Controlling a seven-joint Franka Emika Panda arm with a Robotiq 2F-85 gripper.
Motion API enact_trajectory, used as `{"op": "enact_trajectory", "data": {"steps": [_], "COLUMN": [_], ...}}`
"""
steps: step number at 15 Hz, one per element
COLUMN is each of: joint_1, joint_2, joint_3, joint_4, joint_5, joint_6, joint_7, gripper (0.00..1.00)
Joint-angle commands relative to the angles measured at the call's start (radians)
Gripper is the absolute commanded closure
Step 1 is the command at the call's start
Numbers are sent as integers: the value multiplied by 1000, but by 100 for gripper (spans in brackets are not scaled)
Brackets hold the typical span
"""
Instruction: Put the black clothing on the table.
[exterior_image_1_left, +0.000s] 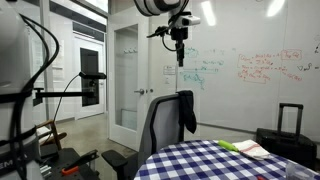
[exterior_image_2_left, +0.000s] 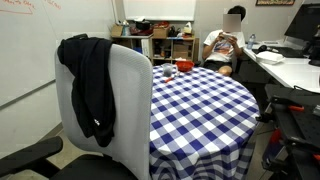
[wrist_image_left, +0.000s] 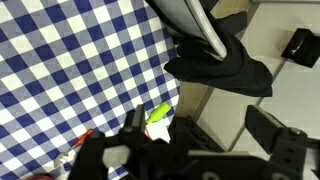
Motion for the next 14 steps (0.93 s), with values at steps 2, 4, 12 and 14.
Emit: {"op": "enact_trajectory", "data": {"steps": [2, 4, 12, 14], "joint_1": [12, 13, 60, 90], "joint_2": [-26, -27, 156, 223], "joint_3": [1, 6, 36, 51], "joint_4": [-32, -42, -37, -2], "joint_5": [126, 151, 263, 269], "joint_6": [38, 85, 452, 517], "joint_7": [137, 215, 480, 498], "gripper": [0, 0, 0, 0]}}
